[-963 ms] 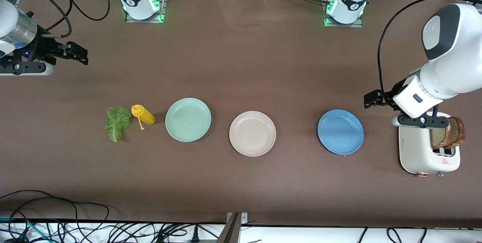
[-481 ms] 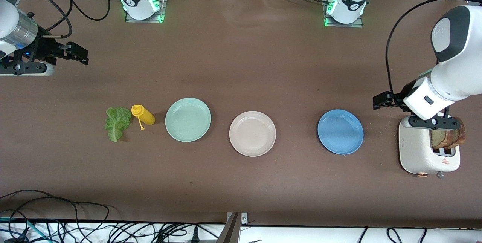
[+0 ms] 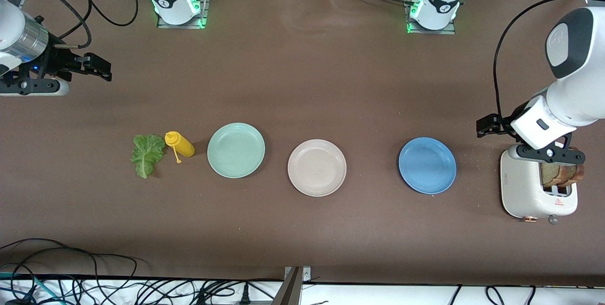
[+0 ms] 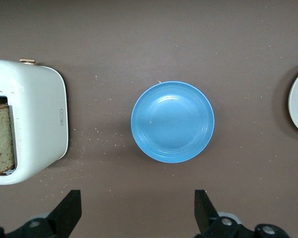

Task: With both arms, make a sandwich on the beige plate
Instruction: 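Move the left gripper toward the white toaster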

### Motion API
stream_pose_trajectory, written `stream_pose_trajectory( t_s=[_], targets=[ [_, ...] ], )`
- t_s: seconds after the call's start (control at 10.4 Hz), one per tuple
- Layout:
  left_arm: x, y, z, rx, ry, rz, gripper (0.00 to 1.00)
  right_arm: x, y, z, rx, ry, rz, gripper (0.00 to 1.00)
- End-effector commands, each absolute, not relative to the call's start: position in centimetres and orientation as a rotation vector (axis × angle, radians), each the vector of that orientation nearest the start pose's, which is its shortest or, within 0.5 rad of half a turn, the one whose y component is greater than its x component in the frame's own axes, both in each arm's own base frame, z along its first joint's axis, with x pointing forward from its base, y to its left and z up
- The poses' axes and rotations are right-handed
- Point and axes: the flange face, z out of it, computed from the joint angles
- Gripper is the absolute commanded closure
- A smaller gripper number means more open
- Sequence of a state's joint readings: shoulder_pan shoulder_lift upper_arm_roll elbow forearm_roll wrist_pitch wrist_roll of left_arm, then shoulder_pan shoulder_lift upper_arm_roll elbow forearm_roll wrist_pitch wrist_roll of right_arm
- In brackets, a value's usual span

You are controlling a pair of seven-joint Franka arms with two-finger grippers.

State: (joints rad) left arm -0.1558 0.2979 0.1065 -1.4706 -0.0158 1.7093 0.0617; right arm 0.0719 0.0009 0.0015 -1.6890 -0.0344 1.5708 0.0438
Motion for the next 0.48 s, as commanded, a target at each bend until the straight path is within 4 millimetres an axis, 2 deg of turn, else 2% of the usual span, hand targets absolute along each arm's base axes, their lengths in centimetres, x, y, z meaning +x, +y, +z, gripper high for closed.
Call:
stream_pose_trajectory(
  t_s=[0.0, 0.39],
  targets=[
    [64.27, -3.53, 51.28, -3.099, 0.200, 0.080, 0.00, 54.39, 3.75, 57.07, -3.167, -0.041, 0.199, 0.00],
    [64.28, -3.23, 51.28, -3.099, 0.195, 0.080, 0.00, 54.40, 3.75, 57.08, -3.167, -0.043, 0.197, 0.00]
  ],
)
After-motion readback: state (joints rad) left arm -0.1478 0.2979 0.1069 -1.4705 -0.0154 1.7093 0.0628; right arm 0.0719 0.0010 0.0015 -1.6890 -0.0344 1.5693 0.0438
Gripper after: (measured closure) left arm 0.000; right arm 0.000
